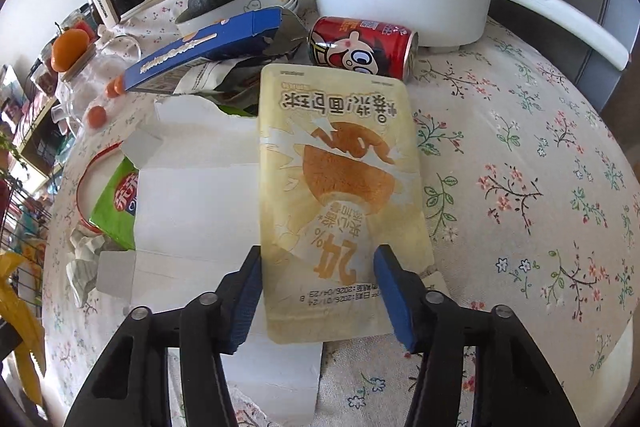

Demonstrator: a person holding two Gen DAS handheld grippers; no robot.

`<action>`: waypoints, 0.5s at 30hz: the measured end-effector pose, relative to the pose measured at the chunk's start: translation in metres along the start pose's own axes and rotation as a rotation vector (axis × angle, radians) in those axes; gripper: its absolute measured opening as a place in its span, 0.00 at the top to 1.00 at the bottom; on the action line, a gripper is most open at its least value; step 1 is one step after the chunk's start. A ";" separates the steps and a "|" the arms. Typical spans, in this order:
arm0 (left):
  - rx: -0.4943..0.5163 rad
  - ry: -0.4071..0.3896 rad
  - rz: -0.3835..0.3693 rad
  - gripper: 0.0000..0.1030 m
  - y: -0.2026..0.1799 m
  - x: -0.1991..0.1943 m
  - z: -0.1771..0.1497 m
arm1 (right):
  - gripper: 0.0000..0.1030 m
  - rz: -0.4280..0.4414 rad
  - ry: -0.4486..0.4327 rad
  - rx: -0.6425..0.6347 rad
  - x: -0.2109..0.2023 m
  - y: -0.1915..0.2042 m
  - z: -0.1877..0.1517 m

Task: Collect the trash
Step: 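Grasp the beige printed snack pouch with the right tool, then carry both bags to the white bin and release them with both tools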

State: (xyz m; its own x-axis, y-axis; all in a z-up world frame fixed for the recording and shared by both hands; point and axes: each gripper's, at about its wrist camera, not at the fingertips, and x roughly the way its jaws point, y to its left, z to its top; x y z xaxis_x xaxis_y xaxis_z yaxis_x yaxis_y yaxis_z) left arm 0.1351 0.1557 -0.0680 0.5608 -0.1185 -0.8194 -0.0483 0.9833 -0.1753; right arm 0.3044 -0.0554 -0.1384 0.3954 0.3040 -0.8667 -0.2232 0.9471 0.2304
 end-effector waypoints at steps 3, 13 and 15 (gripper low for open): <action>0.000 -0.001 0.000 0.92 -0.003 0.001 0.001 | 0.70 0.010 -0.012 0.005 -0.008 -0.004 0.000; 0.040 -0.031 -0.059 0.92 -0.036 -0.009 0.004 | 0.81 0.045 -0.073 0.084 -0.088 -0.046 -0.010; 0.064 -0.033 -0.075 0.92 -0.051 -0.009 0.003 | 0.81 0.048 -0.085 0.090 -0.110 -0.058 -0.016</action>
State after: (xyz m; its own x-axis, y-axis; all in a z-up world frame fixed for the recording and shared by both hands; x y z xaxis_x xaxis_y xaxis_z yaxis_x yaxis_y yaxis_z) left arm 0.1351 0.1072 -0.0498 0.5875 -0.1891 -0.7868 0.0477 0.9787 -0.1996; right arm 0.2592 -0.1450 -0.0635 0.4611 0.3529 -0.8141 -0.1646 0.9356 0.3123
